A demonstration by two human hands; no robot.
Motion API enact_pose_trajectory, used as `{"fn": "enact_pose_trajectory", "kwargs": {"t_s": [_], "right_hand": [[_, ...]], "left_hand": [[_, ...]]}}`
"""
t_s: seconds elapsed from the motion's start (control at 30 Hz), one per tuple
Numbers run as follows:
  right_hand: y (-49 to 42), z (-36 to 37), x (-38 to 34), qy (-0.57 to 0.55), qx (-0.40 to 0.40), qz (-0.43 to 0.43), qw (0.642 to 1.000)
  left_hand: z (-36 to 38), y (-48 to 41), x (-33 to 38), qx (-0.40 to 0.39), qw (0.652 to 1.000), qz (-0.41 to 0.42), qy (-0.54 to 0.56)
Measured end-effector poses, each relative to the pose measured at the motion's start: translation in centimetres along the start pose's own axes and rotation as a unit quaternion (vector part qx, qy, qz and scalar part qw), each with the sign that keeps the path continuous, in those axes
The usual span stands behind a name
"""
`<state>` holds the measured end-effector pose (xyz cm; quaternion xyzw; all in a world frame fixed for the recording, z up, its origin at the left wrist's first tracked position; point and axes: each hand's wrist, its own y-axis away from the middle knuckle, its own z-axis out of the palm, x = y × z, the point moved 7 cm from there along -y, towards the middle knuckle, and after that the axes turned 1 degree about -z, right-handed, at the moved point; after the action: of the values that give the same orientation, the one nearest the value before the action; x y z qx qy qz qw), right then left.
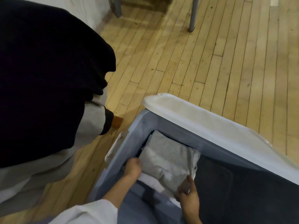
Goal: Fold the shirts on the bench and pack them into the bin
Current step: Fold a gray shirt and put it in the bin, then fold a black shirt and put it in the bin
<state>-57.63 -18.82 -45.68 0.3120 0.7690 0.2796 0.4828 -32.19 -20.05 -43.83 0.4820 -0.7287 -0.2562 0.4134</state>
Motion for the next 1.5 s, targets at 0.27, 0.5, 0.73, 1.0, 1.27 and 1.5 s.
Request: {"fn": "enact_pose_trajectory", "kwargs": {"t_s": [0.27, 0.5, 0.73, 1.0, 1.27, 1.5], "right_hand": [[2.0, -0.7, -0.6, 0.110, 0.105, -0.091, 0.984], [-0.3, 1.6, -3.5, 0.269, 0.161, -0.239, 0.919], [-4.9, 5.7, -4.0, 0.382, -0.003, -0.242, 0.892], [-6.6, 6.5, -3.6, 0.493, -0.078, -0.162, 0.851], [3.0, 6.9, -12.9, 0.310, -0.102, -0.119, 0.938], [21.4, 9.9, -29.5, 0.062, -0.178, -0.354, 0.916]], "left_hand": [[-0.5, 4.7, 0.7, 0.237, 0.967, 0.044, 0.083], [1.0, 4.4, -1.4, 0.205, 0.939, 0.137, -0.240], [6.5, 1.5, -3.1, -0.074, 0.903, 0.160, -0.391], [5.9, 0.1, -3.3, -0.193, 0.883, 0.109, -0.413], [-0.1, 6.0, 7.6, -0.167, 0.931, 0.162, -0.281], [-22.3, 18.0, 14.3, 0.044, 0.955, 0.285, -0.071]]}}
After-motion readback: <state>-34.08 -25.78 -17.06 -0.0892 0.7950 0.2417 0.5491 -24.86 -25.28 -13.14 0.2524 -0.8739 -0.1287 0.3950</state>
